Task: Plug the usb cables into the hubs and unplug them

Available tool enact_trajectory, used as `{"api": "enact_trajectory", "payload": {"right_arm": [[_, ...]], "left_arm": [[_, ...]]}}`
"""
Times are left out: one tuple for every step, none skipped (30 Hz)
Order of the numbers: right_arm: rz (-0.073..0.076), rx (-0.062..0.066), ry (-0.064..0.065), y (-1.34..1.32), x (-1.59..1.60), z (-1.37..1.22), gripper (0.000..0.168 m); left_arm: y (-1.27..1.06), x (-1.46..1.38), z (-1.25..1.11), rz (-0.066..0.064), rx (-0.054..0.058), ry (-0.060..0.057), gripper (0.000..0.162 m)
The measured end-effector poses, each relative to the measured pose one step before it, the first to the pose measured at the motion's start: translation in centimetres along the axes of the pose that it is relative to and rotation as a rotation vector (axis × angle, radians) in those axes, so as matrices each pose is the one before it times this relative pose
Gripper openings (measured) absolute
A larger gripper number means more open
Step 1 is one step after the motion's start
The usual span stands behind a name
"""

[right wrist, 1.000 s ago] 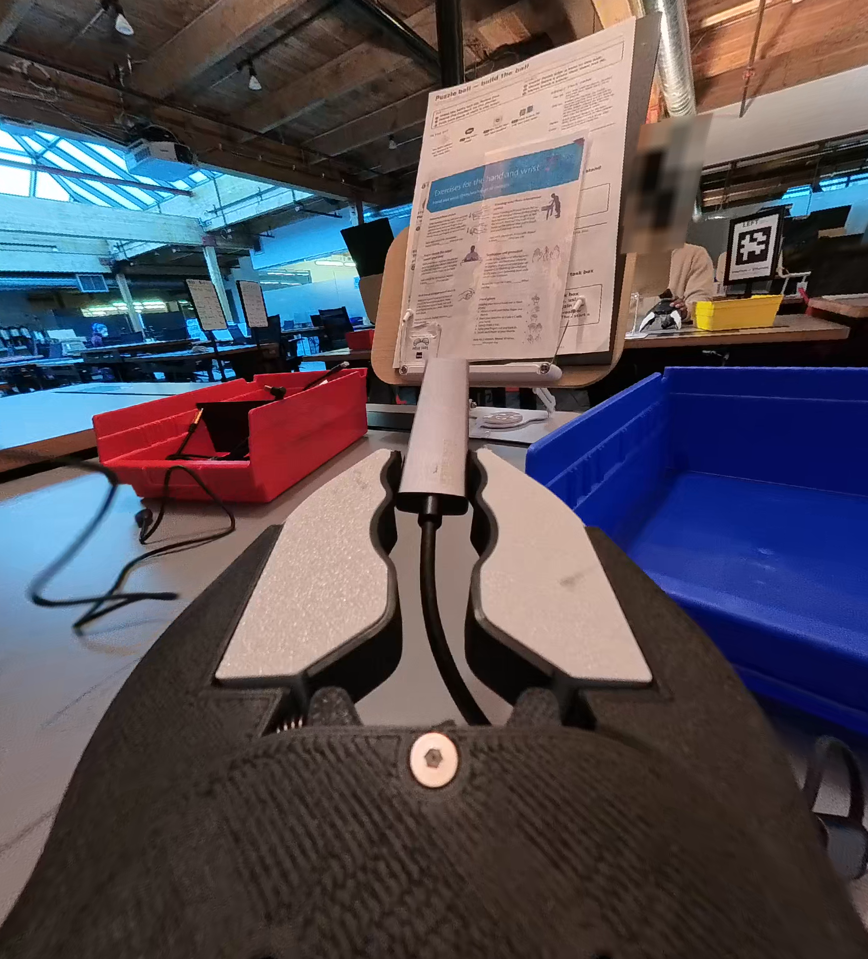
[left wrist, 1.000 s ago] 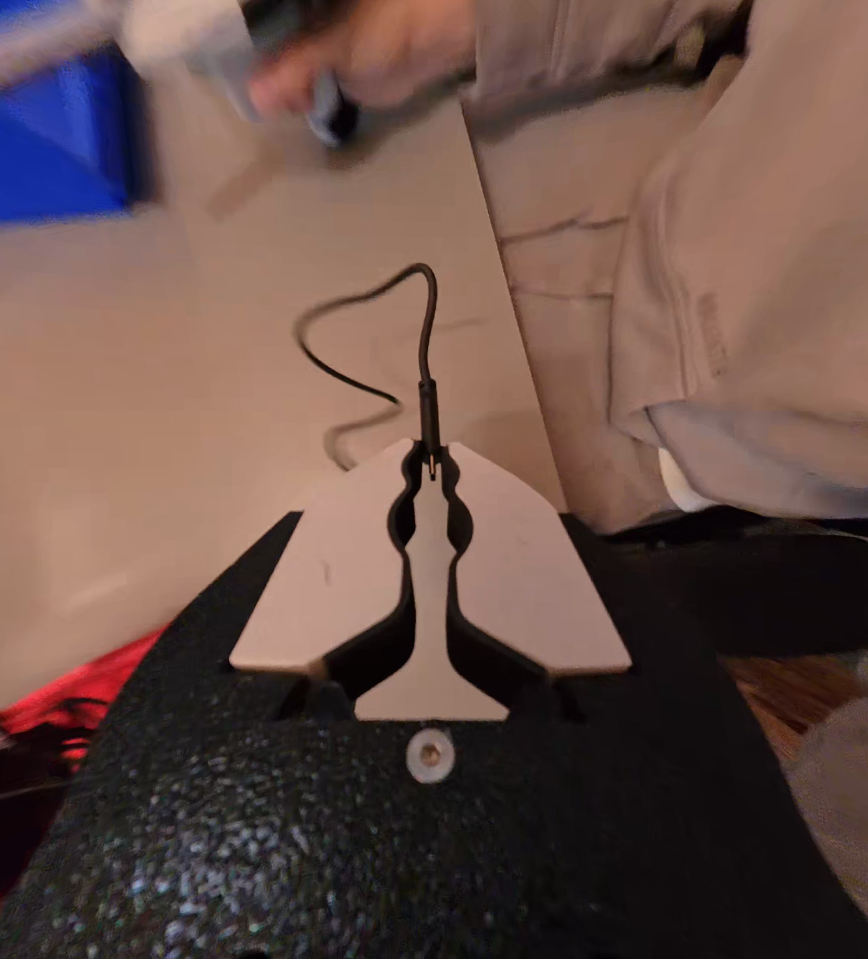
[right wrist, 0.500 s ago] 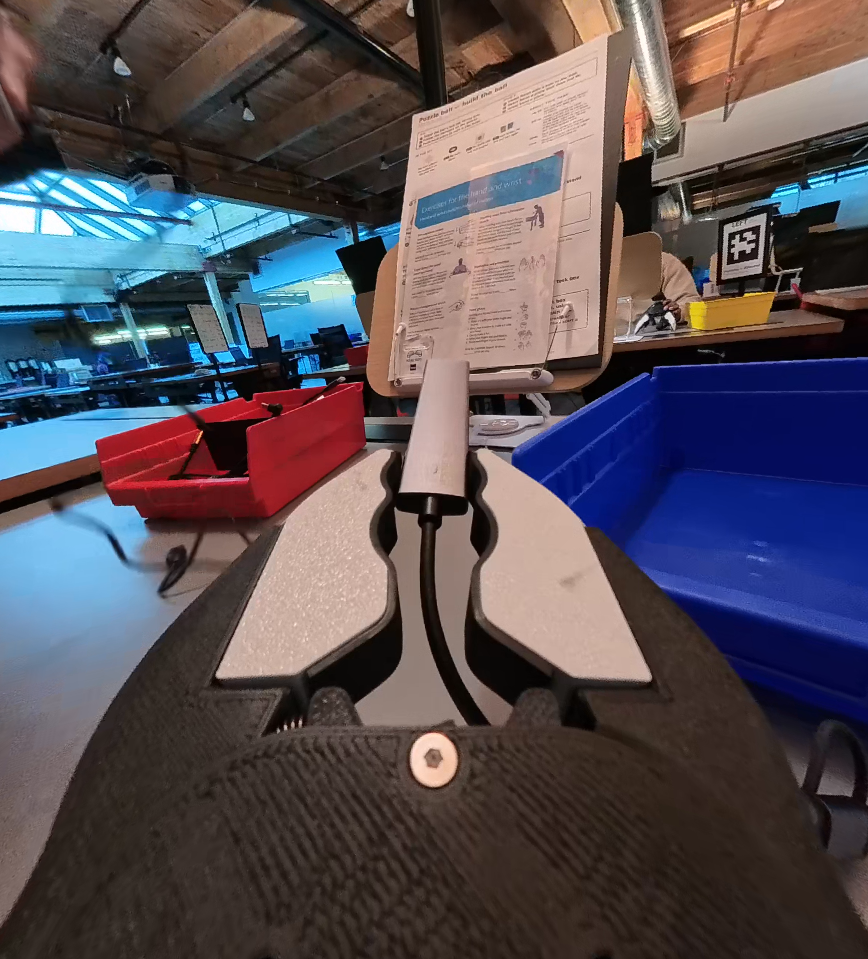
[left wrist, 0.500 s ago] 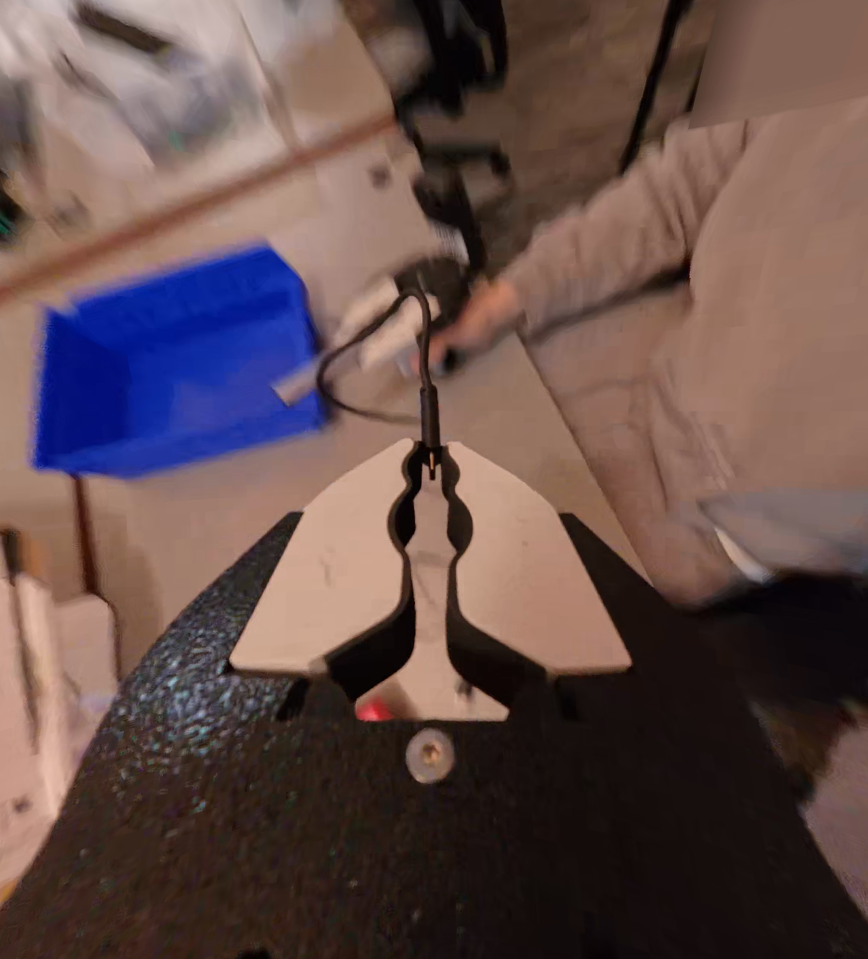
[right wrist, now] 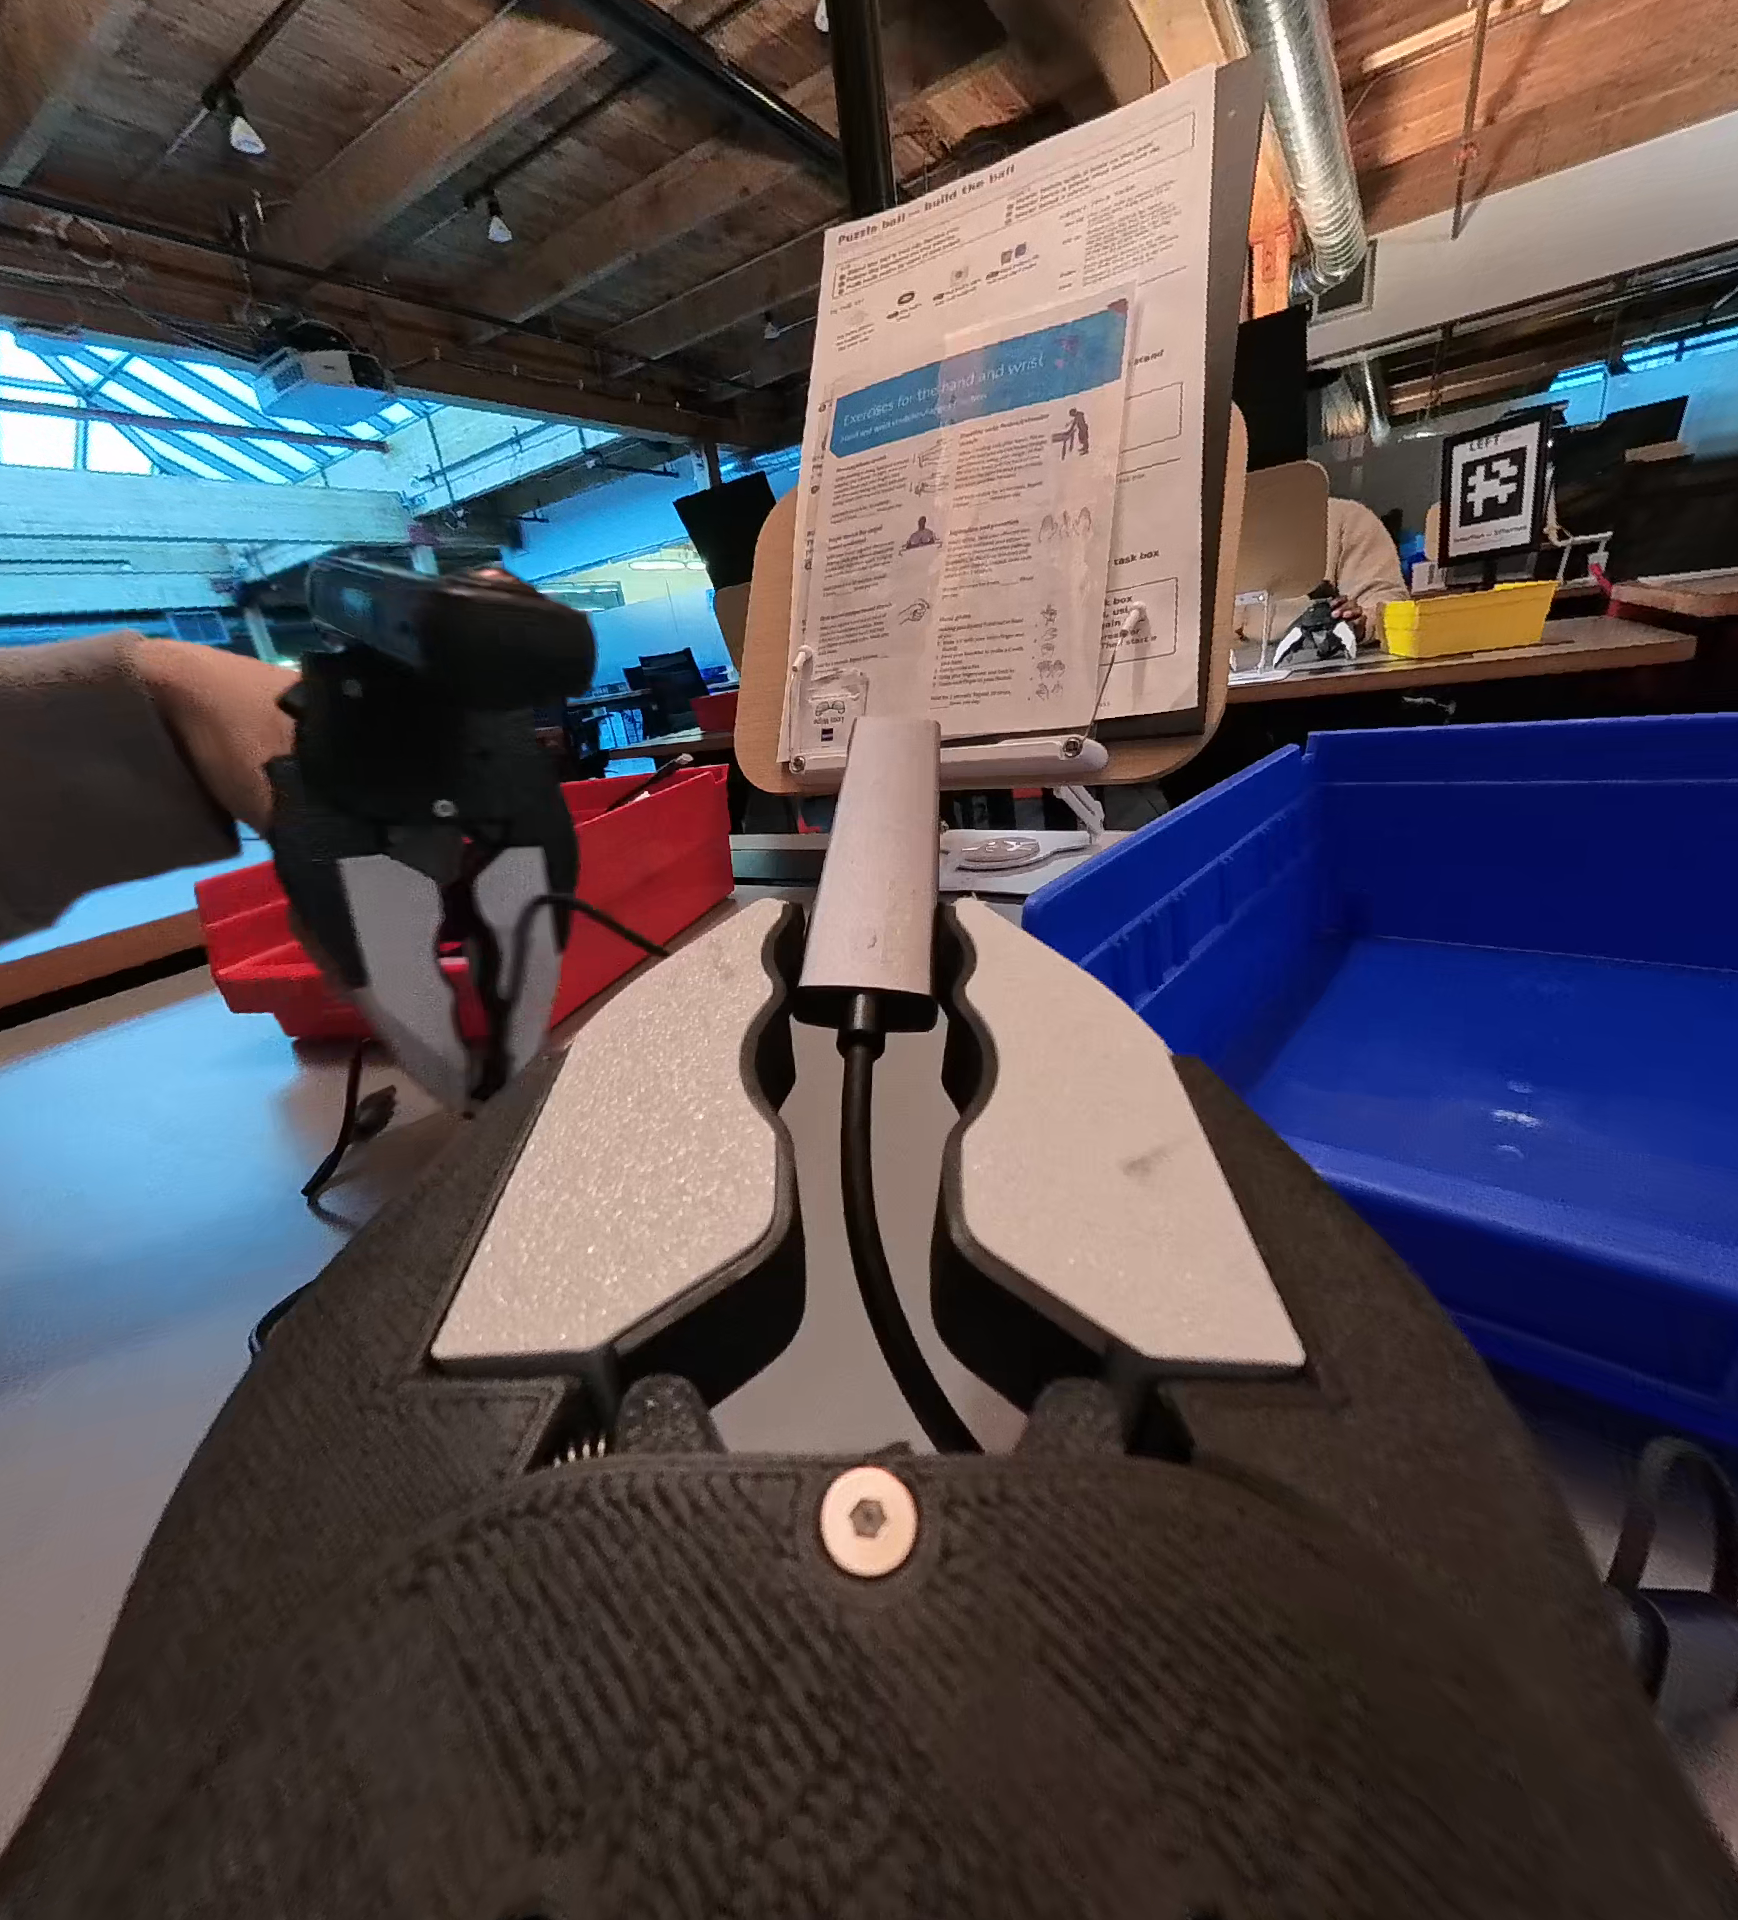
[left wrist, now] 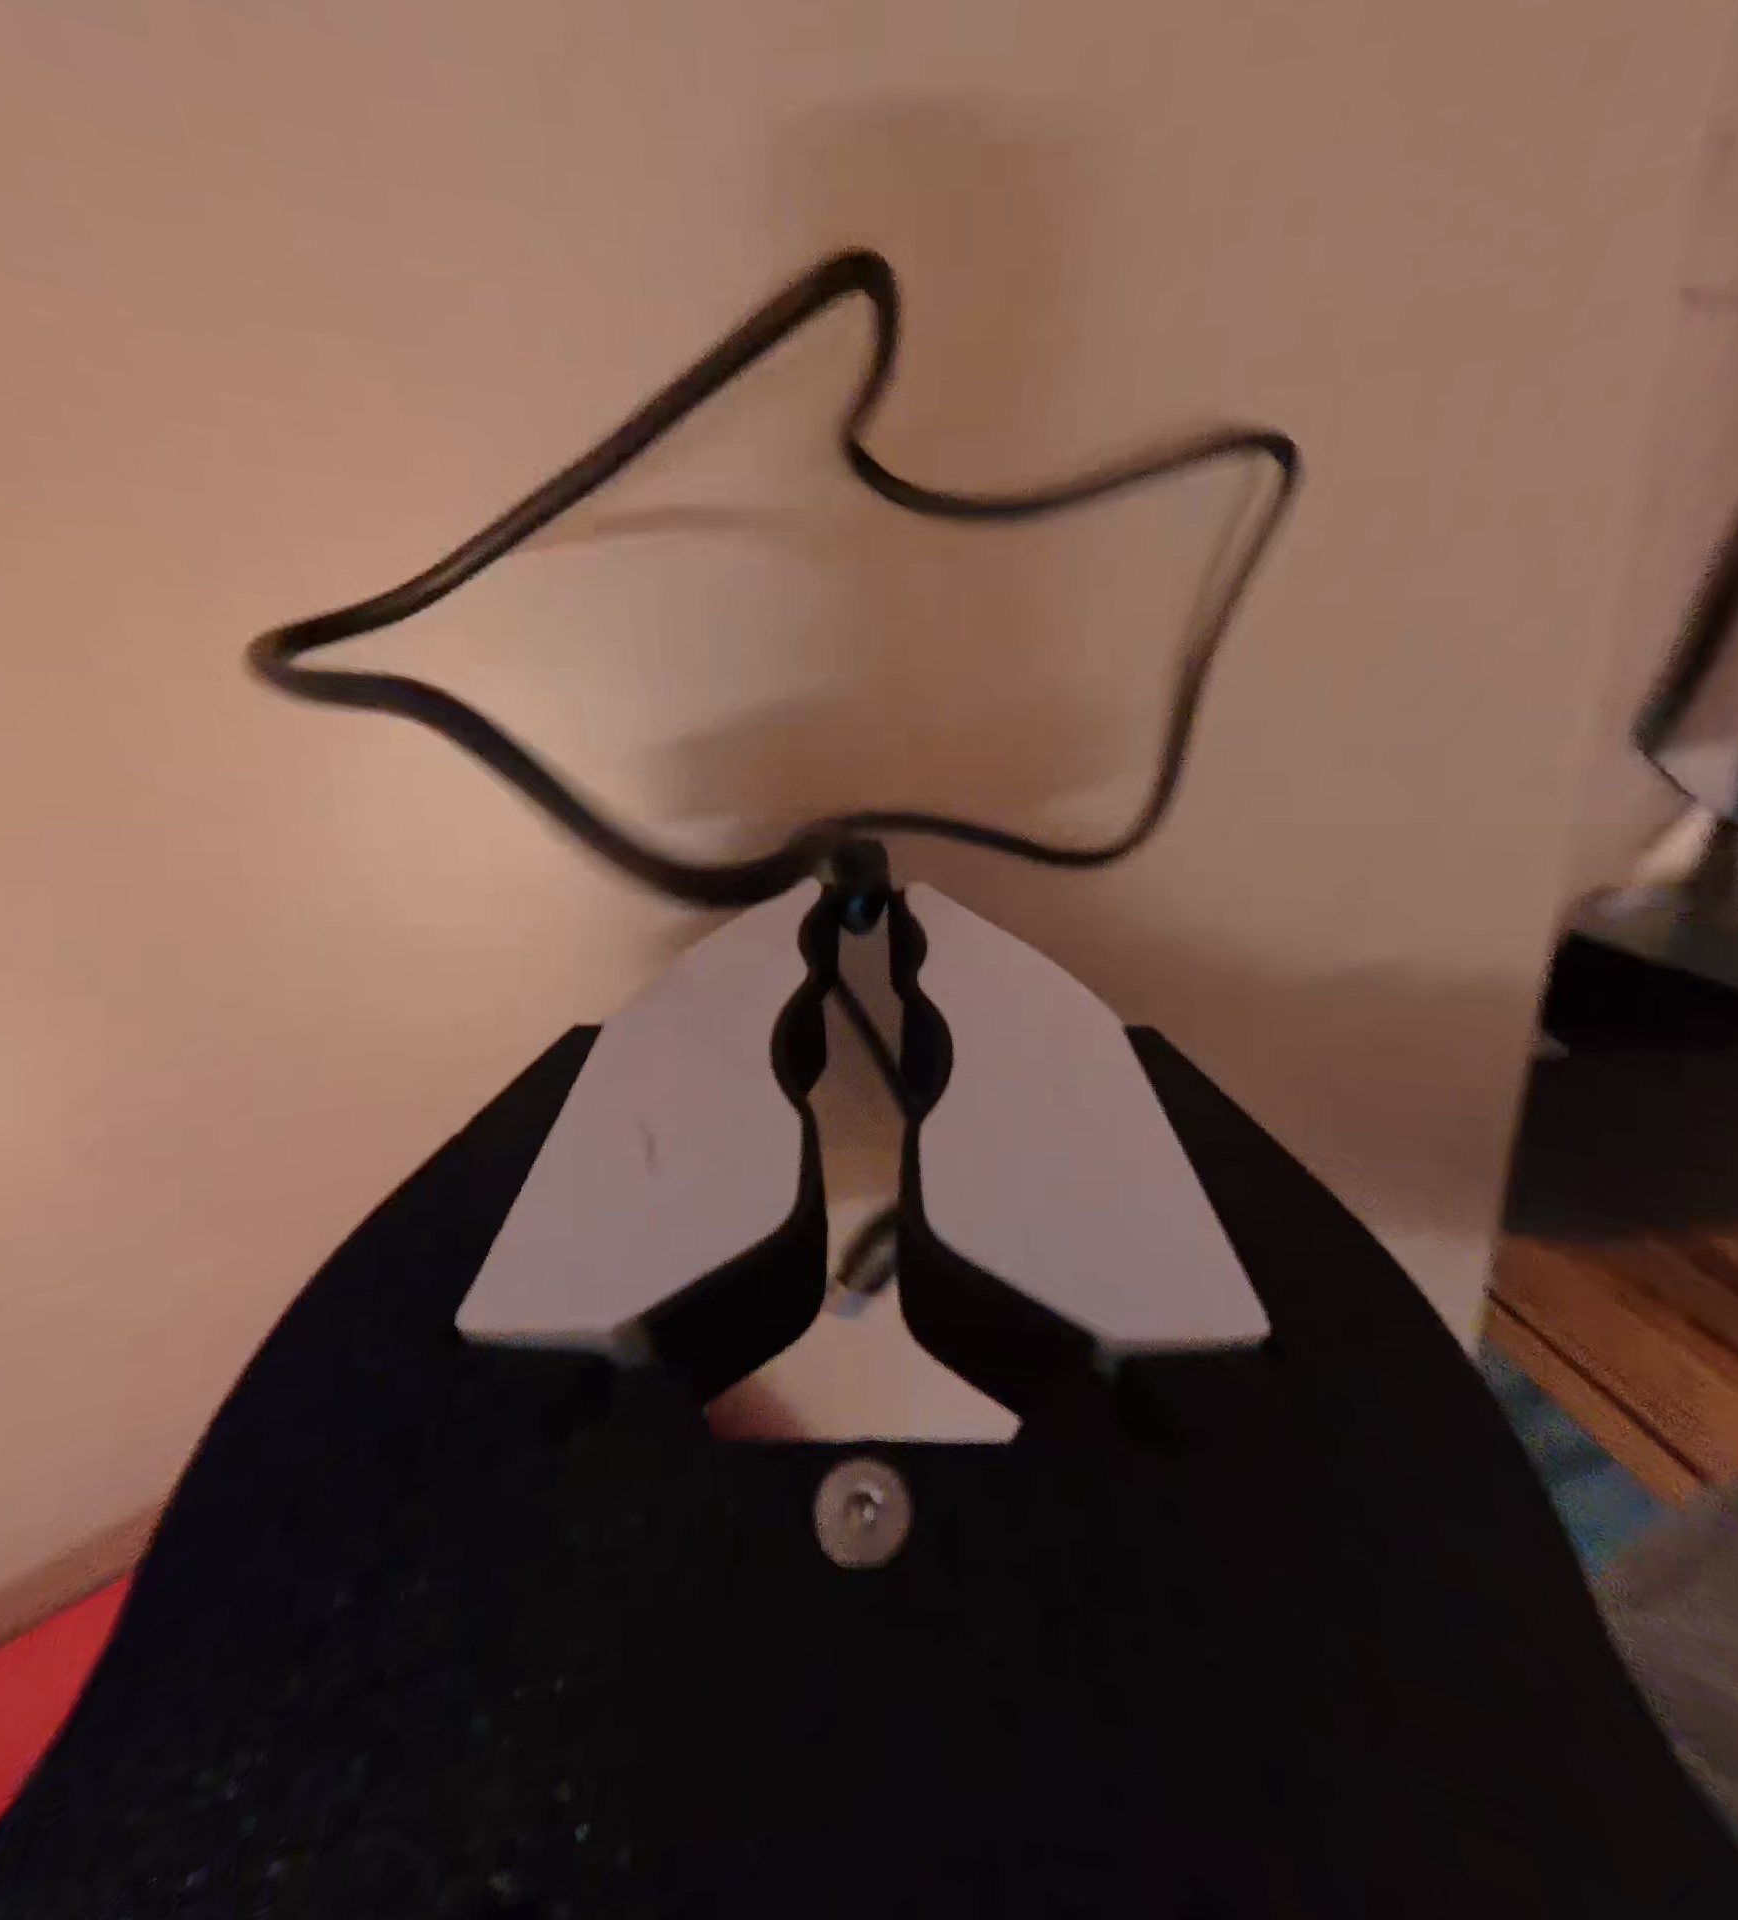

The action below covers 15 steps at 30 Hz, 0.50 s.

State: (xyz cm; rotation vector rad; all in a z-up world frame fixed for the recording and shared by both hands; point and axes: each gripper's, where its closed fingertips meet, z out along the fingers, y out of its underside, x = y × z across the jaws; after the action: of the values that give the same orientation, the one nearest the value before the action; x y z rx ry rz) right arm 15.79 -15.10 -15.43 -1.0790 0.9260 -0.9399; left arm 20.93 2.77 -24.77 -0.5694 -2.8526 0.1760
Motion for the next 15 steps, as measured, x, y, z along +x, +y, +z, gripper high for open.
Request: {"api": "enact_trajectory", "payload": {"right_arm": [[-0.0016, 0.0011, -0.0006, -0.014, -0.022, -0.005, 0.025], [-0.0010, 0.0015, -0.0022, -0.024, -0.032, -0.017, 0.025], [0.0001, 0.0019, -0.0025, -0.022, -0.032, -0.019, 0.025], [0.0011, 0.0019, -0.0018, -0.024, -0.008, -0.016, 0.025], [0.0016, 0.0009, -0.0009, -0.010, 0.003, -0.014, 0.025], [0.0015, 0.0006, -0.0001, -0.003, 0.021, 0.003, 0.025], [0.0015, -0.0014, -0.0011, 0.009, 0.002, 0.014, 0.025], [0.0011, -0.0025, -0.0022, 0.039, -0.011, 0.025, 0.025], [0.0012, -0.0027, -0.0010, 0.033, -0.006, 0.029, 0.025], [0.0014, -0.0011, -0.0006, 0.015, 0.010, 0.014, 0.025], [0.0024, -0.0011, -0.0003, 0.012, 0.029, 0.017, 0.025], [0.0035, -0.0007, 0.0001, 0.003, 0.033, 0.008, 0.025], [0.0024, 0.0004, 0.0005, 0.000, 0.051, 0.023, 0.025], [0.0004, 0.0015, 0.0000, -0.015, 0.043, 0.015, 0.025], [0.0010, 0.0012, 0.0003, -0.008, 0.036, 0.025, 0.025]], "left_arm": [[-0.557, -1.288, -0.043, -0.0126, 0.0380, -0.0553, 0.012], [-0.370, -1.342, -0.091, -0.0187, 0.0316, -0.0650, 0.015], [-0.152, -1.071, -0.086, -0.0248, 0.0243, -0.0509, 0.016], [0.002, -0.773, -0.094, -0.0250, 0.0209, -0.0352, 0.017], [0.163, -0.559, -0.136, -0.0238, 0.0149, -0.0235, 0.019], [0.407, -0.387, -0.209, -0.0251, 0.0011, -0.0163, 0.020], [0.485, -0.333, -0.320, -0.0185, -0.0067, -0.0202, 0.022], [0.363, -0.262, -0.441, 0.0005, 0.0003, -0.0254, 0.024], [0.144, -0.233, -0.536, 0.0211, 0.0092, -0.0307, 0.025], [-0.128, -0.287, -0.580, 0.0340, 0.0186, -0.0395, 0.025], [-0.359, -0.357, -0.526, 0.0394, 0.0237, -0.0448, 0.026], [-0.447, -0.273, -0.394, 0.0314, 0.0216, -0.0353, 0.027], [-0.324, -0.192, -0.213, 0.0100, 0.0087, -0.0216, 0.029], [-0.071, -0.491, -0.041, -0.0195, -0.0113, -0.0282, 0.031], [0.071, -0.772, 0.105, -0.0484, -0.0211, -0.0354, 0.034]]}}
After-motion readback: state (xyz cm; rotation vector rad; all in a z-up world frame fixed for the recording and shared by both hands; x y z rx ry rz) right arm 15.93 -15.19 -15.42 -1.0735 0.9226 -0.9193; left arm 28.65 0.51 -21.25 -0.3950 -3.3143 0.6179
